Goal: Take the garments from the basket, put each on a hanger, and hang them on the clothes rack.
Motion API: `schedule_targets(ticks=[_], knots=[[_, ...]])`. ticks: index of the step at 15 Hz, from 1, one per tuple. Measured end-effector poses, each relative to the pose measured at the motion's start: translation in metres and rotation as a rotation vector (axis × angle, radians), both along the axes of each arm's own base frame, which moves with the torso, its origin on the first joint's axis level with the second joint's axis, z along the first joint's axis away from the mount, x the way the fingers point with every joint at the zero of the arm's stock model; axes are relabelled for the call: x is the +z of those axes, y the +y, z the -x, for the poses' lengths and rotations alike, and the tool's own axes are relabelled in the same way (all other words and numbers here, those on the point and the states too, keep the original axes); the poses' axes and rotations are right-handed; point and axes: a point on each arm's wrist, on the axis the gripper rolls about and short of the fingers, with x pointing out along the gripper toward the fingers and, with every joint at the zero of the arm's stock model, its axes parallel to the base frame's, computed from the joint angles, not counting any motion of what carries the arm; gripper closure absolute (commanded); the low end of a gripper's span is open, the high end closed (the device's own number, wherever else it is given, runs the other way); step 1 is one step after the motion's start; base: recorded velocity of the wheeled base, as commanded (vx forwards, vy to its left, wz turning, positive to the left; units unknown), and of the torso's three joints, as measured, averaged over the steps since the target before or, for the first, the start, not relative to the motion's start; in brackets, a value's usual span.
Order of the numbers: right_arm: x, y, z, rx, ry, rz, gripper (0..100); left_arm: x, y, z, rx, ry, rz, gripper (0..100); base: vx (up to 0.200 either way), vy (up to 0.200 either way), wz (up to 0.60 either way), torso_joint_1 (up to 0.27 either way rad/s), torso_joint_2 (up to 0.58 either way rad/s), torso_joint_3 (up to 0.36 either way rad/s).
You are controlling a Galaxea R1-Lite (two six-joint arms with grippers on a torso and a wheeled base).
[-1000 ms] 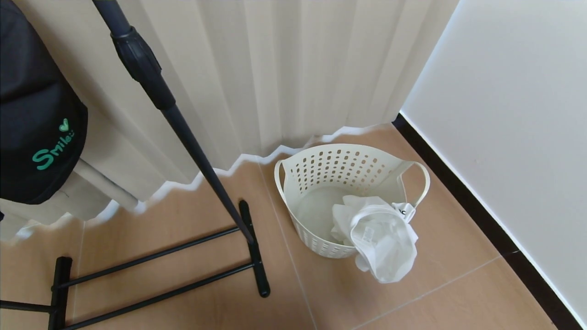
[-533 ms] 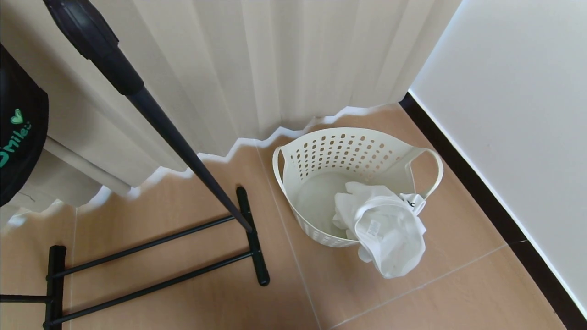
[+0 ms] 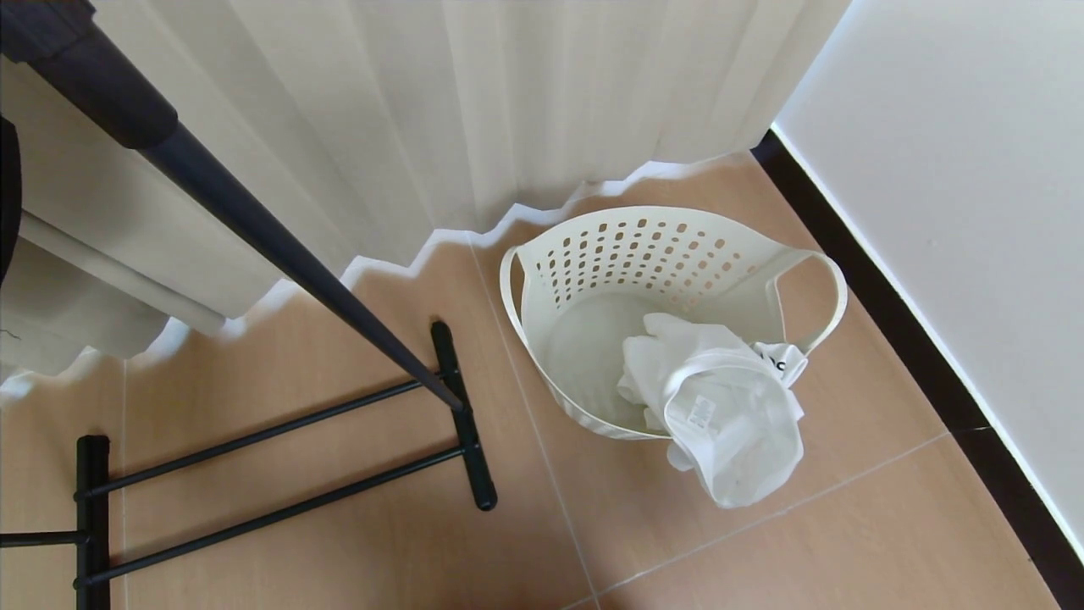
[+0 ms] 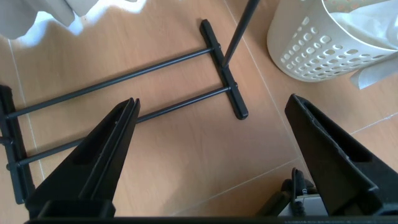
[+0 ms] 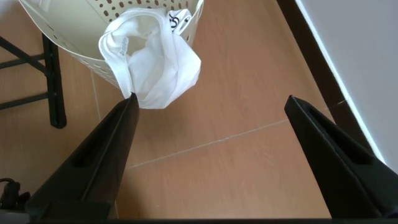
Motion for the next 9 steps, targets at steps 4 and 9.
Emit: schedule_targets(ticks=[4,9], knots=[[-0.001,0.000,0.000,0.012,0.007,0.066,0,0.000,0.000,0.000,0.000,0.000,0.000,0,0.000,0.000,0.00,0.000,0.00,0.000],[0.017,0.002,-0.012,0.136,0.086,0.207,0,0.000,0.000,0.000,0.000,0.000,0.000,0,0.000,0.000,0.00,0.000,0.00,0.000]])
